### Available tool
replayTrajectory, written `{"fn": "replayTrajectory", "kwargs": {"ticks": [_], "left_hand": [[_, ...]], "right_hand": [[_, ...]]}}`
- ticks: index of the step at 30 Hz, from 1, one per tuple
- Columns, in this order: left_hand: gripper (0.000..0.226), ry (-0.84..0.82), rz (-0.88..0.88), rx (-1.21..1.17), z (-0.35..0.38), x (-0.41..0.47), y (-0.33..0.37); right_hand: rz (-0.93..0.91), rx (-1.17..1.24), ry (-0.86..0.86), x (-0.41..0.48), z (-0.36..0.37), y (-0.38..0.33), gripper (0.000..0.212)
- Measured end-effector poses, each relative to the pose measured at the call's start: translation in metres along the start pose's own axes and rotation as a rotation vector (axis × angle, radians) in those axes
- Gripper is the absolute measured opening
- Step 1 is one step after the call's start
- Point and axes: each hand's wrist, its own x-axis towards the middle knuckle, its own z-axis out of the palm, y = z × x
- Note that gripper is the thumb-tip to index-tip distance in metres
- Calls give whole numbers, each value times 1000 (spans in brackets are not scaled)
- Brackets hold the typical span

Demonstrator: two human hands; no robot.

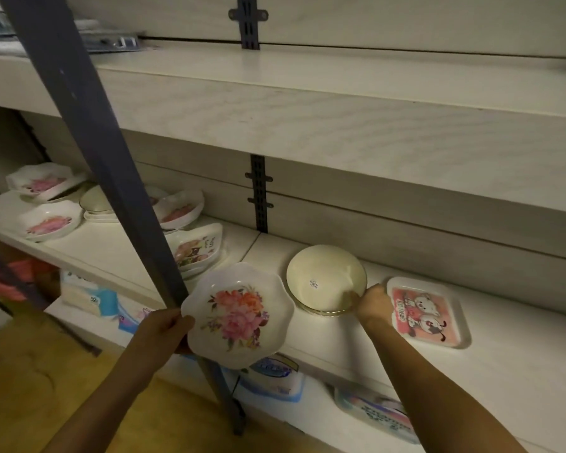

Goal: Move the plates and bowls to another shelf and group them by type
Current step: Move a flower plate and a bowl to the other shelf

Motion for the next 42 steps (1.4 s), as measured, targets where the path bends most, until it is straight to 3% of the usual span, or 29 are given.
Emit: {"fn": "replayTrajectory", "kwargs": {"ticks": [7, 12, 16, 22, 30, 42], "left_hand": [[19, -45, 66, -9, 2, 9, 11], [22, -101, 72, -11, 23, 15, 27], [19, -218, 109, -25, 48, 14, 40], [22, -356, 214, 16, 113, 3, 67], [23, -405, 233, -3, 231, -21, 96], [24, -463, 83, -136, 402, -71, 130]], "right_hand": [[-2, -131, -74, -15, -27, 3, 71], [-263, -498, -80, -43, -71, 12, 58], [-345, -573, -52, -71, -112, 32, 44], [-346, -638, -33, -105, -175, 76, 39], [-324, -640, -16, -96, -253, 159, 37], [-347, -691, -30, -67, -339, 255, 36]]}}
